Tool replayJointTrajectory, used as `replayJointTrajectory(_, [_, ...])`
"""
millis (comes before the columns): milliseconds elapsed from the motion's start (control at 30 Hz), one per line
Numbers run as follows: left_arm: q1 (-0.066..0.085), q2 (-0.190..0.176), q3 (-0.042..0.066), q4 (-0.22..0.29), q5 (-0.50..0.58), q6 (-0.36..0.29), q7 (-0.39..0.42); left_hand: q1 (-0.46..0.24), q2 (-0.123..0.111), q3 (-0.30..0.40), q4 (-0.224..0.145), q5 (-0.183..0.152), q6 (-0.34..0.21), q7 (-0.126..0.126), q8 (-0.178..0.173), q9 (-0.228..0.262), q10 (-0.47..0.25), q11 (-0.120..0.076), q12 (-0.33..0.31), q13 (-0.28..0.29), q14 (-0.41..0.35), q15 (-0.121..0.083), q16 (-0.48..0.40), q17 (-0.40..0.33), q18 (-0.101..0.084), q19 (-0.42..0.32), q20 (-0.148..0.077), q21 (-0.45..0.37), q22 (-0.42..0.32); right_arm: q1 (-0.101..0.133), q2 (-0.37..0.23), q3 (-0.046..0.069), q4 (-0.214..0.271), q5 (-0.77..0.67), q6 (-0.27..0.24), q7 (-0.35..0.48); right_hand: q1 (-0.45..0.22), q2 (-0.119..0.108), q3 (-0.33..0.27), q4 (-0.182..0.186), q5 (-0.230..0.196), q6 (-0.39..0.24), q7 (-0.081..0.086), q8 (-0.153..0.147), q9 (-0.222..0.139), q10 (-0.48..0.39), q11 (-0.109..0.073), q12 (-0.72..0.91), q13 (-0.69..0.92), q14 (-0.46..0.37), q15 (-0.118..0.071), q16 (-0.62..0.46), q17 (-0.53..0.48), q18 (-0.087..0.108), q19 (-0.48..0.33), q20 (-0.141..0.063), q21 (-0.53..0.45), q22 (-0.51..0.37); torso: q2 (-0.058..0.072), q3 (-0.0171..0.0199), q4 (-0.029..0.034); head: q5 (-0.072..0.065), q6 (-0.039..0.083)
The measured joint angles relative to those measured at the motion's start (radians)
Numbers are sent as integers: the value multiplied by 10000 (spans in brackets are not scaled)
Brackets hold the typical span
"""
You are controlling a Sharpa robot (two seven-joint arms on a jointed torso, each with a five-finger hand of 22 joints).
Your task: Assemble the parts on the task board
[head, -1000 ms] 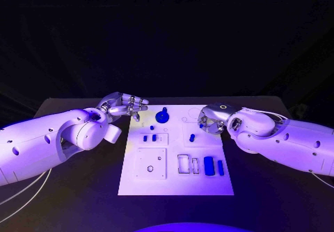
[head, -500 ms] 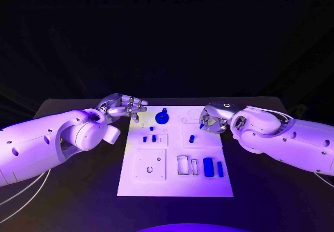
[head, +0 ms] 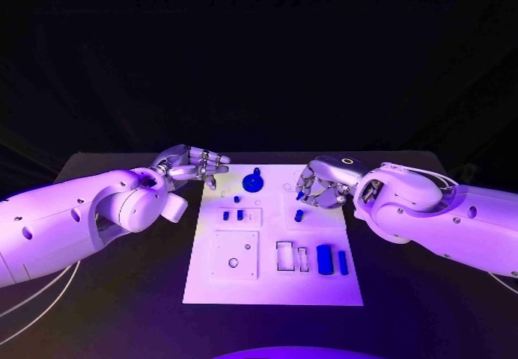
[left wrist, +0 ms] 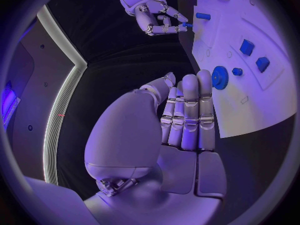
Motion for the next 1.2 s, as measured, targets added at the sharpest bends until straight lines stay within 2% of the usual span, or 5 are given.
replayJointTrajectory(200, [0,67,0,-32,7,18,-9,0,0,0,0,0,0,0,0,0,-36,-36,0,-1,0,0,0,1,-2,0,0,0,-10,-9,364,3,437,49,-34,11,0,0,0,0,-1,-3,0,-27,10,0,0,0,-9,0,0,20,8,0,0,0,0,-1,0,1,11,154,-7])
replayJointTrajectory(433, [0,131,-2,-53,21,34,-22,0,0,0,0,0,0,-1,1,1,-36,-36,0,-1,0,0,0,-8,-2,0,0,1,-10,-95,950,-29,533,30,-26,37,3,-3,28,27,-1,-11,-5,-58,11,0,1,-37,-9,0,0,20,7,0,0,0,0,-1,1,-1,11,422,-80])
replayJointTrajectory(767, [0,239,-2,-72,59,45,-24,42,42,0,0,0,1,-1,3,-8,-71,0,0,11,0,0,0,-8,-4,0,0,1,-20,-522,1715,-165,270,-129,29,98,4,-4,0,55,30,-33,-2,-101,12,-1,1,-37,-8,0,0,20,5,0,0,0,0,-3,13,5,0,862,-182])
replayJointTrajectory(967, [1,285,-2,-61,85,49,-27,41,41,0,0,0,1,-1,3,-8,-71,0,0,10,0,0,0,-7,-6,0,0,1,-20,-796,2049,-200,9,-254,53,126,4,-4,-1,55,30,-35,0,-113,11,-1,1,-37,-19,0,0,20,5,0,-1,0,0,-3,20,5,-1,1018,-267])
replayJointTrajectory(1200, [2,286,-2,-48,100,50,-31,41,41,0,0,0,1,-1,4,-7,-71,0,0,10,0,0,0,-7,-6,0,0,1,-19,-1003,2232,-218,-183,-321,75,141,4,-5,-1,54,30,-38,1,-139,3,-1,1,-36,-20,0,0,20,4,0,-1,1,0,-4,23,-2,-4,1149,-437])
